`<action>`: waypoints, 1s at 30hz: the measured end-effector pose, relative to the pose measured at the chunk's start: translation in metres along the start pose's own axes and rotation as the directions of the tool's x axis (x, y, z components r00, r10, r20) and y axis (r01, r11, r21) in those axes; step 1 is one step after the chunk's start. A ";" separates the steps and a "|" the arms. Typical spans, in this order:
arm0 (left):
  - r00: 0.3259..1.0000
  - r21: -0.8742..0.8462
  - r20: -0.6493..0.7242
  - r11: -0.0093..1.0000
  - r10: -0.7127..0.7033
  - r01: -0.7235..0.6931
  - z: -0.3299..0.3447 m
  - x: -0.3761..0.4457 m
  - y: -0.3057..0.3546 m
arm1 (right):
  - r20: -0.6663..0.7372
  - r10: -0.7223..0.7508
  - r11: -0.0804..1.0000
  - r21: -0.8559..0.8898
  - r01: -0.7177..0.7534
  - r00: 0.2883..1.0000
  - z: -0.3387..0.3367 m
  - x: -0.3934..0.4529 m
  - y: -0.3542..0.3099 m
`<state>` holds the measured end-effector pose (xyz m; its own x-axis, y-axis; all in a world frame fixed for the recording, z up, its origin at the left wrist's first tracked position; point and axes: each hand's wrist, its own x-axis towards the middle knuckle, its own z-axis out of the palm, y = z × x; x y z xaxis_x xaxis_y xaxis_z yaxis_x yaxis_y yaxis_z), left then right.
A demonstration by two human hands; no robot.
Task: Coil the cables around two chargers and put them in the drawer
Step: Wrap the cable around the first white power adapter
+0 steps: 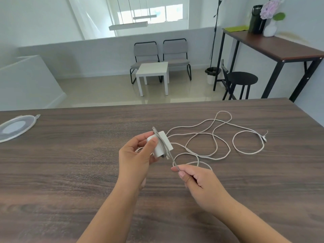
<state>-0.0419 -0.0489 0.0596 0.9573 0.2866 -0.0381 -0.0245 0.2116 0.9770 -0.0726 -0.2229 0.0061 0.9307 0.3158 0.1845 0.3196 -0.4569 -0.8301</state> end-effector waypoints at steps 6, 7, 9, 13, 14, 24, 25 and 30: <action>0.999 -0.082 -0.029 0.996 -0.030 0.027 0.001 0.002 -0.002 | -0.086 -0.026 0.996 0.087 0.034 0.996 0.012 -0.006 0.001; 0.999 -0.078 -0.040 0.997 -0.023 0.019 0.000 0.003 -0.003 | -0.110 -0.045 0.995 0.082 0.054 0.993 0.013 -0.007 0.000; 0.998 -0.075 -0.057 0.997 -0.002 -0.002 -0.002 0.005 -0.005 | -0.179 -0.103 0.992 0.051 0.114 0.978 0.013 -0.011 -0.001; 0.998 -0.070 -0.060 0.997 0.021 -0.025 -0.003 0.007 -0.006 | -0.234 -0.124 0.990 0.042 0.138 0.964 0.014 -0.014 -0.001; 0.998 -0.066 -0.060 0.997 0.025 -0.029 -0.003 0.007 -0.006 | -0.232 -0.116 0.991 0.043 0.130 0.966 0.015 -0.014 0.000; 0.999 -0.094 -0.046 0.996 -0.004 -0.001 0.000 0.001 0.000 | -0.138 0.214 0.928 0.336 -0.158 0.967 0.018 -0.005 0.004; 1.000 -0.112 -0.019 0.994 -0.018 0.016 0.001 -0.002 0.001 | -0.129 0.225 0.918 0.360 -0.166 0.966 0.018 -0.002 0.006; 0.962 -0.259 0.209 0.938 -0.177 0.229 0.003 -0.008 0.003 | 0.069 0.274 0.798 0.540 -0.266 0.959 0.015 0.014 0.010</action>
<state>-0.0490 -0.0536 0.0633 0.9852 0.0428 -0.1662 0.1220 0.5059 0.8539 -0.0594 -0.2106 -0.0078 0.9681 0.2351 -0.0863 -0.0888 0.0000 -0.9960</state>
